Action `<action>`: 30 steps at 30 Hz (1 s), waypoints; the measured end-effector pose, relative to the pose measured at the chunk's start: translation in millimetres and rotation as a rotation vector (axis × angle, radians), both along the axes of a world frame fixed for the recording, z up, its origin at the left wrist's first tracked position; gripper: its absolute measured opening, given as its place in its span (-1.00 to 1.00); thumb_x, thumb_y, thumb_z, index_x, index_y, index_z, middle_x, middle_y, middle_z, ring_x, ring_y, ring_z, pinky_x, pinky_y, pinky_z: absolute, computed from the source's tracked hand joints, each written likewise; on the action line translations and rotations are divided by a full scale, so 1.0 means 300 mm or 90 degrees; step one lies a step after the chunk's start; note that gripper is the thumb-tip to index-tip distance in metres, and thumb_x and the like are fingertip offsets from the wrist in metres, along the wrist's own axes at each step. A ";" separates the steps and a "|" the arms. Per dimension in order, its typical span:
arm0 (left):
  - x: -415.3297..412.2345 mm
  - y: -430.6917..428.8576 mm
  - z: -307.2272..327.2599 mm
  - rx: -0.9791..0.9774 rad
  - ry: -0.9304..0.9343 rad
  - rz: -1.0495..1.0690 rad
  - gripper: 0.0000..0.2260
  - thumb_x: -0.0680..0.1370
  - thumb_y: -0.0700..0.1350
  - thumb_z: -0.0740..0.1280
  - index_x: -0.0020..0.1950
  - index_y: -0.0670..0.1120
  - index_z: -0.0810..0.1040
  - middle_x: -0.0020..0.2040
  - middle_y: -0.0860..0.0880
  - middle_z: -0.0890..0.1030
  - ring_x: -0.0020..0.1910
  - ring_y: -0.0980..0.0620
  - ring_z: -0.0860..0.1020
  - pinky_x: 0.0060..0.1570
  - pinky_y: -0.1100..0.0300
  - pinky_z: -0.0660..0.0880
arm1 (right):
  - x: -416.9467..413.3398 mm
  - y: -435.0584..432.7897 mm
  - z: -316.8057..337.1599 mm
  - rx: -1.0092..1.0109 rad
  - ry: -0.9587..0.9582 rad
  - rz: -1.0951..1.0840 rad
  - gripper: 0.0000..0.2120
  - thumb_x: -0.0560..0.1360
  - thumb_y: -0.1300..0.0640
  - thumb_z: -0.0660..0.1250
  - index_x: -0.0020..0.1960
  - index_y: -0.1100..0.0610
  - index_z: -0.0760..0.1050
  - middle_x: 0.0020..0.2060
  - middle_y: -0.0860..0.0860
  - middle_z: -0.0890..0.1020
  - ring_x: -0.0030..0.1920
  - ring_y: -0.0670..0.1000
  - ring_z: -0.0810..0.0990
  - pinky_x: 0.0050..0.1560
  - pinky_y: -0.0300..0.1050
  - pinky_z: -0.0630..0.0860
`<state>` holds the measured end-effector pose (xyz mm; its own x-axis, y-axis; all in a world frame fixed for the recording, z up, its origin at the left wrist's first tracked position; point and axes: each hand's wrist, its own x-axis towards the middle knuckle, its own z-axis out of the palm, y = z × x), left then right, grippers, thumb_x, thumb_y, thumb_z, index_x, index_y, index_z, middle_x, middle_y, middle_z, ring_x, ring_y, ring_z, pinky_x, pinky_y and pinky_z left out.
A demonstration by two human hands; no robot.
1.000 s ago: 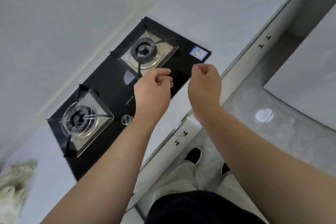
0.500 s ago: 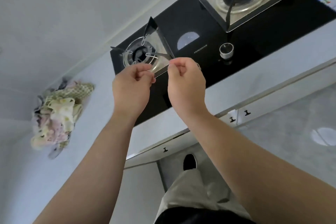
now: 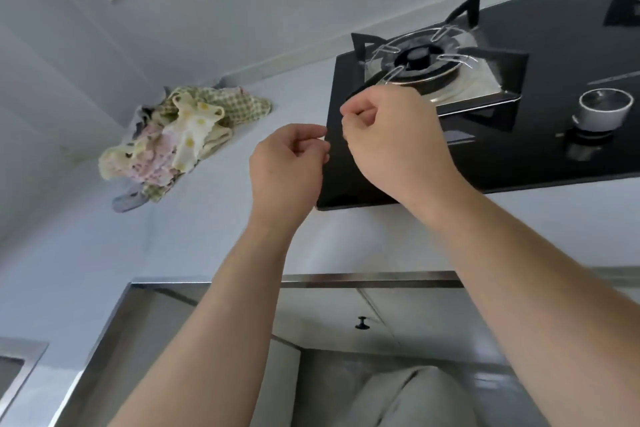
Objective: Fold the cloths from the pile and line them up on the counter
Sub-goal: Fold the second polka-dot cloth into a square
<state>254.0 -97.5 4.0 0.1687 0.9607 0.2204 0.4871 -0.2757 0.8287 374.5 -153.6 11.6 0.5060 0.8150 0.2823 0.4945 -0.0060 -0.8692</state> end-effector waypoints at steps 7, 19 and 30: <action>-0.330 0.033 -0.015 0.032 -0.047 0.050 -0.79 0.52 -0.19 0.31 0.03 0.04 0.66 -0.17 0.10 0.69 -0.17 0.18 0.63 -0.32 0.45 0.46 | -0.248 -0.009 -0.045 -0.068 -0.050 0.002 -0.78 0.56 0.10 0.26 0.15 0.01 0.61 0.02 -0.06 0.66 -0.02 -0.01 0.63 0.03 0.01 0.61; -0.646 0.446 -0.072 0.002 0.342 0.080 -0.67 0.54 -0.29 0.24 0.31 -0.29 0.45 0.44 -0.14 0.29 0.13 -0.17 0.51 -0.03 0.15 0.35 | -0.588 0.153 -0.023 -0.155 -0.118 0.019 -0.73 0.57 0.12 0.22 0.21 0.01 0.57 0.08 -0.06 0.63 0.04 0.02 0.60 0.04 -0.03 0.59; -0.631 0.604 -0.138 0.016 0.382 0.079 -0.60 0.55 -0.27 0.16 0.40 -0.25 0.39 0.52 -0.12 0.26 0.35 -0.20 0.42 0.26 -0.02 0.40 | -0.614 0.306 -0.035 -0.183 -0.156 0.018 -0.69 0.57 0.12 0.21 0.28 0.03 0.54 0.17 -0.04 0.60 0.13 0.03 0.58 0.12 0.02 0.58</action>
<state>64.6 83.6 -37.5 0.1574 0.9770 0.1442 0.8963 -0.2026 0.3945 190.3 -62.0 1.0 0.4282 0.8912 0.1494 0.6910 -0.2164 -0.6897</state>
